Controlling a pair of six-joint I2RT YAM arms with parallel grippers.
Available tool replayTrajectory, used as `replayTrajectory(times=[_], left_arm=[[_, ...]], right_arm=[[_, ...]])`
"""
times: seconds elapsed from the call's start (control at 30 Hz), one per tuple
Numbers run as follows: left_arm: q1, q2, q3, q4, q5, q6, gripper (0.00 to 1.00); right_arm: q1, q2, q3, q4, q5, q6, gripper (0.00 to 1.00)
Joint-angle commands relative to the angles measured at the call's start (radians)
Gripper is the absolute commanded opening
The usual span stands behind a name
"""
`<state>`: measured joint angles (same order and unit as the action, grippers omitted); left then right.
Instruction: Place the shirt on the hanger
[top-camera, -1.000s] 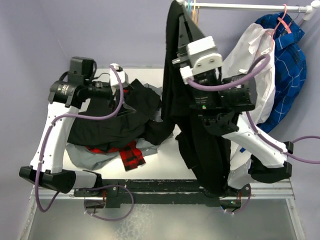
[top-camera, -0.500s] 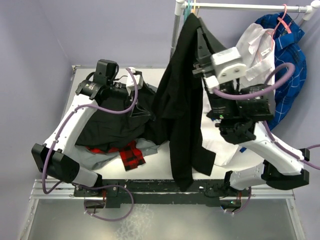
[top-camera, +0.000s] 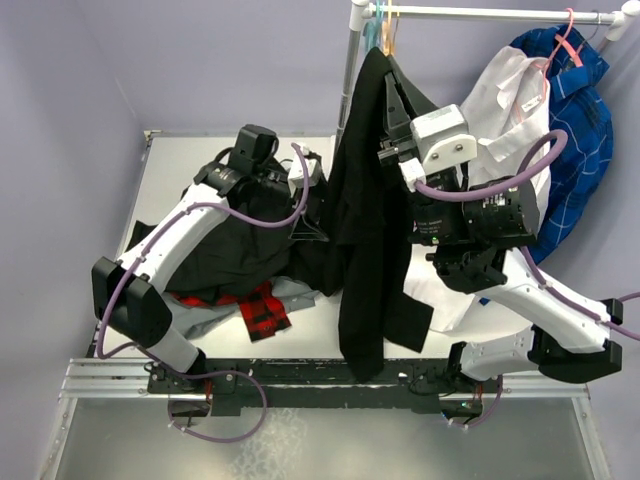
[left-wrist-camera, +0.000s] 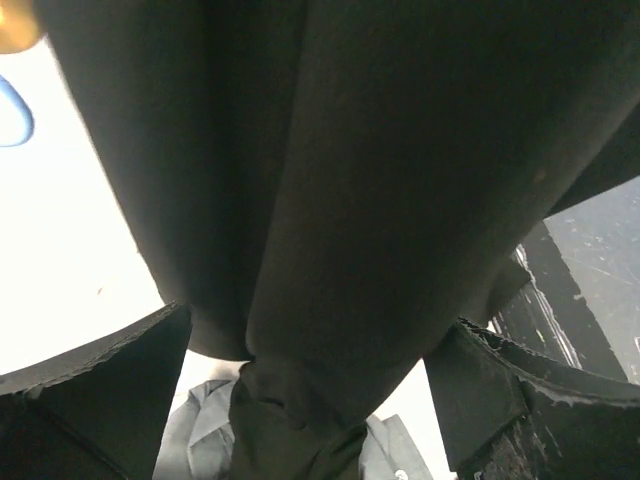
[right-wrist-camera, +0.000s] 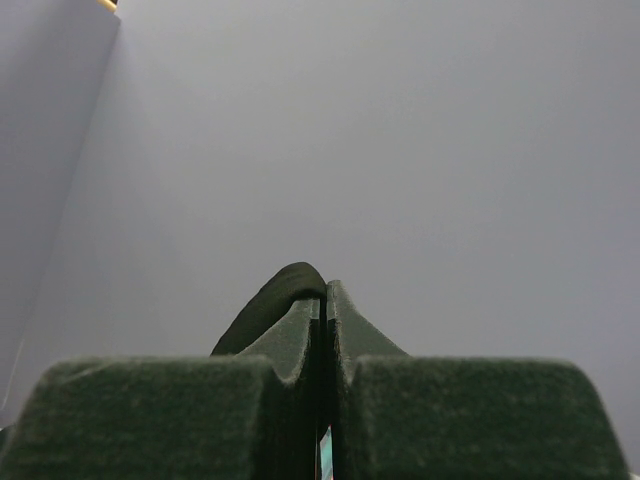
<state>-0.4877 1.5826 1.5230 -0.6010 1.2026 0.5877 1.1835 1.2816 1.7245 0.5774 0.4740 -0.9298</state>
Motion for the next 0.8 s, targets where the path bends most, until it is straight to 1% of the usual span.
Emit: replayTrajectory(times=[0.0,0.03,0.07,0.1,0.13,0.17,0.2,0.23,0.37,0.43,0.57,0.7,0.77], left_arm=[[-0.013,-0.010,0.026,-0.054,0.103,0.057,0.95],[-0.015,-0.012,0.031,-0.090,0.104,0.083,0.91],[-0.017,-0.013,0.035,-0.120,0.098,0.113,0.85],[-0.017,-0.018,0.038,-0.148,0.086,0.140,0.73],[-0.017,-0.022,0.038,-0.173,0.067,0.164,0.59],[-0.017,-0.026,0.041,-0.195,0.044,0.188,0.38],[-0.017,-0.032,0.043,-0.221,0.010,0.213,0.14],[-0.017,-0.038,0.046,-0.231,-0.030,0.225,0.00],[-0.016,-0.074,0.094,-0.287,-0.258,0.264,0.00],[-0.002,-0.092,0.134,-0.337,-0.335,0.296,0.00],[0.040,-0.122,0.241,-0.446,-0.429,0.383,0.00],[0.092,-0.124,0.392,-0.557,-0.489,0.462,0.00],[0.099,-0.123,0.459,-0.595,-0.528,0.489,0.00]], right_arm=[[-0.002,-0.031,0.001,0.070,0.024,0.006,0.00],[-0.002,-0.032,0.000,0.072,0.027,0.002,0.00],[-0.002,-0.034,-0.003,0.075,0.029,-0.003,0.00],[-0.002,-0.036,-0.007,0.079,0.030,-0.007,0.00],[-0.002,-0.038,-0.010,0.081,0.033,-0.011,0.00],[-0.002,-0.041,-0.014,0.084,0.037,-0.016,0.00],[-0.002,-0.045,-0.019,0.090,0.042,-0.023,0.00],[-0.002,-0.050,-0.026,0.097,0.047,-0.031,0.00],[-0.002,-0.091,-0.059,0.108,0.076,-0.045,0.00],[-0.002,-0.108,-0.063,0.091,0.094,-0.046,0.00],[-0.002,-0.122,-0.063,0.050,0.128,-0.061,0.00],[-0.003,-0.122,-0.071,0.040,0.162,-0.100,0.00],[-0.005,-0.121,-0.079,0.040,0.177,-0.119,0.00]])
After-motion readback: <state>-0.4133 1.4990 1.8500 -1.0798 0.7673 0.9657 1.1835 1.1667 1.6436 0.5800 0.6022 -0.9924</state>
